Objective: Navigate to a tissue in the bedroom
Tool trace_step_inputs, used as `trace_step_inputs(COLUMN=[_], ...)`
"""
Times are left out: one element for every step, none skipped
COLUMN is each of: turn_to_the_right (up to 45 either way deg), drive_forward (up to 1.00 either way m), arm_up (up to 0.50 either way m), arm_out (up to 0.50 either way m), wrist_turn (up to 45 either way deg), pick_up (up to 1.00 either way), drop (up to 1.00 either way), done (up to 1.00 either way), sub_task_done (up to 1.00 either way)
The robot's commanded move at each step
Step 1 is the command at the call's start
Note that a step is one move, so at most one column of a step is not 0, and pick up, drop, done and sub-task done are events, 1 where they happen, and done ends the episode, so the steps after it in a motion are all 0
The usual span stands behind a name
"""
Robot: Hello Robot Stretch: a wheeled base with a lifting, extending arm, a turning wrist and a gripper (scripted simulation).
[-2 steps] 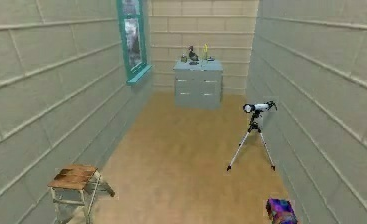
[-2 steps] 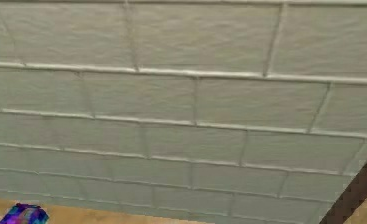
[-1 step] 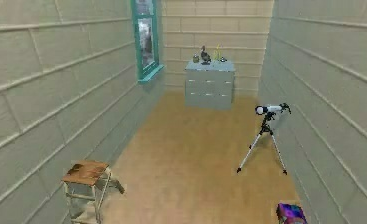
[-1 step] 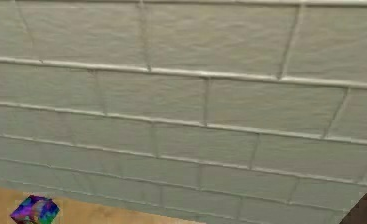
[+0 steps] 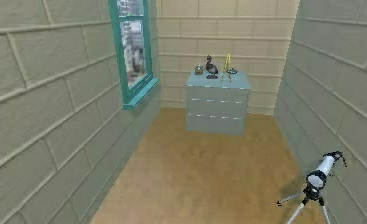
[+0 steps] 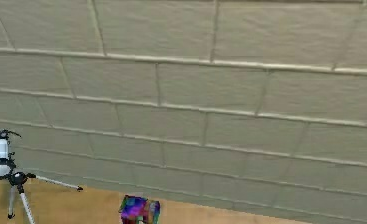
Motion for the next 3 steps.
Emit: trace_step_inputs(turn_to_the_right=[6.0, 0.0, 3.0], drive_forward=[0.0, 0.45, 0.0], arm_up=[0.0, 0.0, 0.0], arm_out=[0.0, 0.0, 0.0], wrist_turn=[0.0, 0.0, 0.0], pick_up=[0.0, 0.0, 0.0], drop=[0.0, 0.0, 0.0], done=[0.0, 0.0, 0.0], sub_task_done=[0.0, 0.0, 0.0])
